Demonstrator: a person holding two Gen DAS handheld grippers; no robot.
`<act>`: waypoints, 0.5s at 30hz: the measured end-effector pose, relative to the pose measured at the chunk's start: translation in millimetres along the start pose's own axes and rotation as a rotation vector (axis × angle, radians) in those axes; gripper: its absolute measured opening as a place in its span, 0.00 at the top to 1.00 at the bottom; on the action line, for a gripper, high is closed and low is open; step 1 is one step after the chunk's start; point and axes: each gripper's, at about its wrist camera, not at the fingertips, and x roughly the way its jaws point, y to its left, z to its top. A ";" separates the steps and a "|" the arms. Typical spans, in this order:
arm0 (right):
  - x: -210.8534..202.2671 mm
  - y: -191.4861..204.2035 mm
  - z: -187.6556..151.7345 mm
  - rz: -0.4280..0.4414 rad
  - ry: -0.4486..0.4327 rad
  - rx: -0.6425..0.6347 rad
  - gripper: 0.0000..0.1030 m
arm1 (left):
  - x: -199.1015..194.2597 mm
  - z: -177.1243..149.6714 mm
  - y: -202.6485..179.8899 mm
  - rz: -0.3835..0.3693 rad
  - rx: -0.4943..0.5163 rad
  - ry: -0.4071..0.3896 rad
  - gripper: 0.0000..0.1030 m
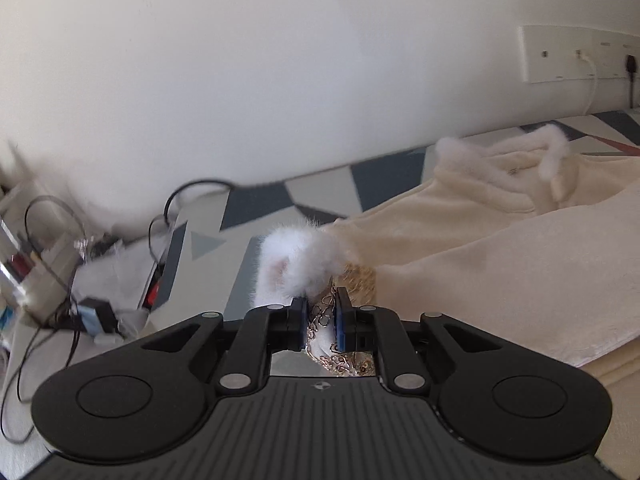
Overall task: Fold clothes
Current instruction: 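Grasp the gold cuff with the left tool and lay it across the coat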
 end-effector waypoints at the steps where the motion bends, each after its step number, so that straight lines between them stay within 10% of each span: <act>1: -0.1 0.1 0.1 0.000 0.000 0.001 0.79 | -7.2 1.5 -9.5 -0.023 0.043 -0.038 0.87; 7: 0.0 -0.8 0.1 0.004 0.004 -0.001 0.79 | -21.5 1.2 -64.4 -0.252 0.238 -0.098 0.84; 12: -1.6 -1.3 0.6 0.009 0.006 -0.002 0.79 | -34.9 -3.2 -79.8 -0.459 0.302 -0.103 0.38; 15: -2.9 -3.7 1.0 0.013 0.007 0.006 0.78 | -60.6 -2.6 -57.8 -0.571 0.229 -0.200 0.32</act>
